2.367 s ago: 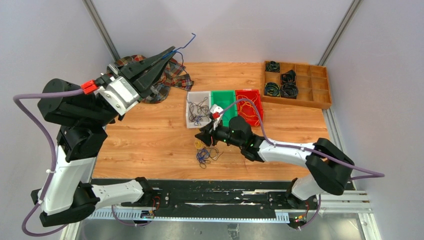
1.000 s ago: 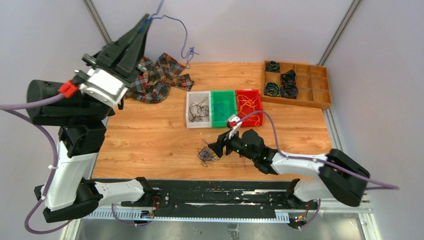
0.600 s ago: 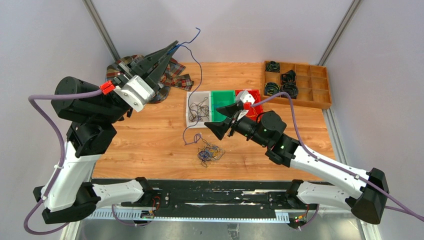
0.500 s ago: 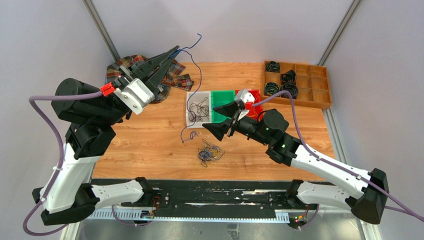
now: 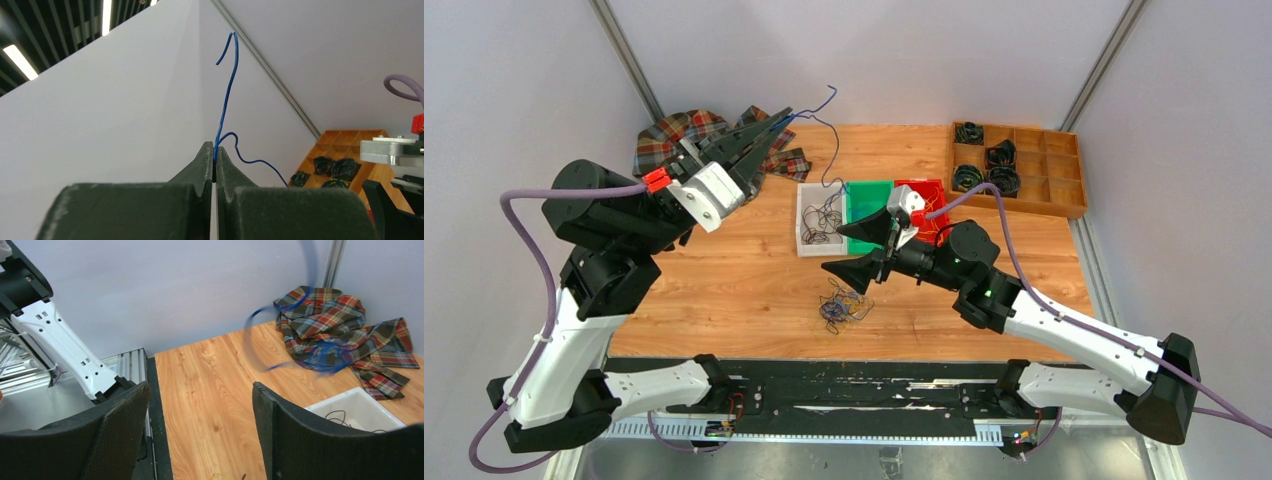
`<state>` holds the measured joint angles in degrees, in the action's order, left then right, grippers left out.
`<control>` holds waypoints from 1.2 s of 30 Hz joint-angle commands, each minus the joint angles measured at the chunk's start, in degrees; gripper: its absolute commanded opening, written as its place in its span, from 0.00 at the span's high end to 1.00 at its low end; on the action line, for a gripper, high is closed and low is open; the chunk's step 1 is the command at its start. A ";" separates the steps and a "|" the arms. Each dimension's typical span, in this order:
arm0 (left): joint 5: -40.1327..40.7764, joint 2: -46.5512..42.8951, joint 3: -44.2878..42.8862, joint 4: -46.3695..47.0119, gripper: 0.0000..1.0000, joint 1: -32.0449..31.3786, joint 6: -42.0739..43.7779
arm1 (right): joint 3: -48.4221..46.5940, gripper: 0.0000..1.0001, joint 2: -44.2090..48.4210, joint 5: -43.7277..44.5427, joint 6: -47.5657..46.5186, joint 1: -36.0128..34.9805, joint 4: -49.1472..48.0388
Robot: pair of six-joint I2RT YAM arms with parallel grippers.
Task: Untangle the cables
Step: Place the cable in the bin.
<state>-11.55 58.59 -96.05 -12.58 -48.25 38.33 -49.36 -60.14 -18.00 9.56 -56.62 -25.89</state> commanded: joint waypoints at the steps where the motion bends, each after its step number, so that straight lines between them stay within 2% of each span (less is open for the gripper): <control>1: -0.08 -0.89 1.26 0.09 1.00 -0.44 -2.12 | -3.78 0.23 1.43 5.28 -2.16 -0.70 -1.52; 4: 0.04 -1.19 2.33 -0.61 0.99 -0.44 -3.42 | -5.67 0.23 0.35 5.48 -3.34 -0.73 -1.76; 12: -0.15 -2.16 4.05 -2.28 0.99 -0.44 -5.35 | -9.78 0.42 -3.04 7.60 -4.46 -0.77 0.90; 15: -0.72 -2.18 3.69 -3.24 0.99 -0.44 -5.37 | -9.99 0.40 -3.51 9.22 -6.12 -0.69 2.51; 19: -1.28 -2.26 3.68 -3.67 0.99 -0.44 -5.61 | -10.21 0.30 -3.77 10.95 -8.10 -0.73 3.98; 21: -1.58 -2.25 3.76 -3.72 0.99 -0.44 -5.96 | -10.20 0.31 -3.99 10.14 -9.07 -0.76 3.81; 23: -1.94 -2.12 3.56 -4.01 0.99 -0.44 -6.42 | -10.69 0.38 -4.38 8.97 -9.78 -0.73 3.71; 25: -2.44 -1.93 3.08 -4.90 0.99 -0.44 -6.63 | -11.53 0.52 -4.82 7.44 -10.62 -0.82 4.27; 28: -2.78 -1.59 2.56 -6.84 0.99 -0.44 -6.69 | -11.84 0.84 -4.63 7.33 -11.18 -0.69 4.46; 29: -2.78 -1.51 2.58 -7.93 0.99 -0.44 -6.64 | -11.54 0.97 -4.28 8.23 -11.23 -0.68 4.53; 36: -1.07 -0.72 7.19 -16.62 0.98 -0.44 -6.85 | -7.44 0.99 -0.41 13.21 -7.31 2.73 4.27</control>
<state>-12.97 57.14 -91.46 -22.50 -48.25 32.36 -58.50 -63.61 -8.03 0.16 -55.99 -20.88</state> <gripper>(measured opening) 0.019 0.011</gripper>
